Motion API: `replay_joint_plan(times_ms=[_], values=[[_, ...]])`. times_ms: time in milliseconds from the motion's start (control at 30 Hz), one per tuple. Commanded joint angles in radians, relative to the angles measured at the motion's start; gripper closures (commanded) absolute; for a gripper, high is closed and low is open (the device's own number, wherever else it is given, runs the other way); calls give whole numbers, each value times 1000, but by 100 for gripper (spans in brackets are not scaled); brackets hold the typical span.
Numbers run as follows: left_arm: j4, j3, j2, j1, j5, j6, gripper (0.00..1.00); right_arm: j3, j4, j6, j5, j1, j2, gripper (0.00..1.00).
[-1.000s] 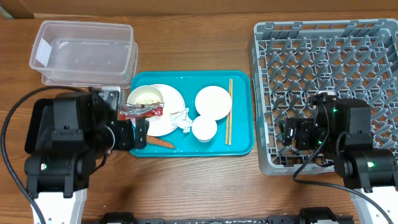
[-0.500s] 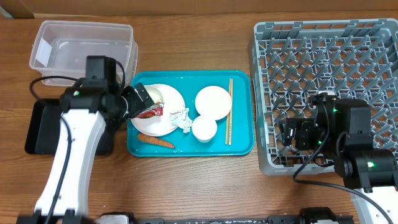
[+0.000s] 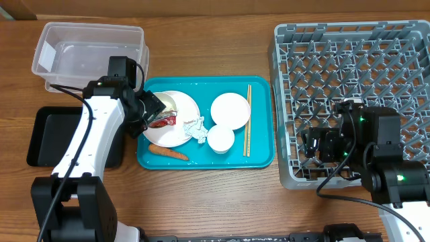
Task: Sort waste into correct bins and load items into the dishwasher
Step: 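Move the left gripper over the plate and grasp the red wrapper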
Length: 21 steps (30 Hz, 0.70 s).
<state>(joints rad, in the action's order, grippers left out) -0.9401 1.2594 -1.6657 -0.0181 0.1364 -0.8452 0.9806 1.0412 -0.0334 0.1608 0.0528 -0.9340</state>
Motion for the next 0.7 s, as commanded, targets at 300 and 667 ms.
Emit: replay_joint_plan(times_ms=[300,667], values=[[10,15,-14,5,-55,-24,38,29,1,-6,9,2,6,0],[18,15,-22,5,-103,-34,61,29,1,-6,9,2,6,0]])
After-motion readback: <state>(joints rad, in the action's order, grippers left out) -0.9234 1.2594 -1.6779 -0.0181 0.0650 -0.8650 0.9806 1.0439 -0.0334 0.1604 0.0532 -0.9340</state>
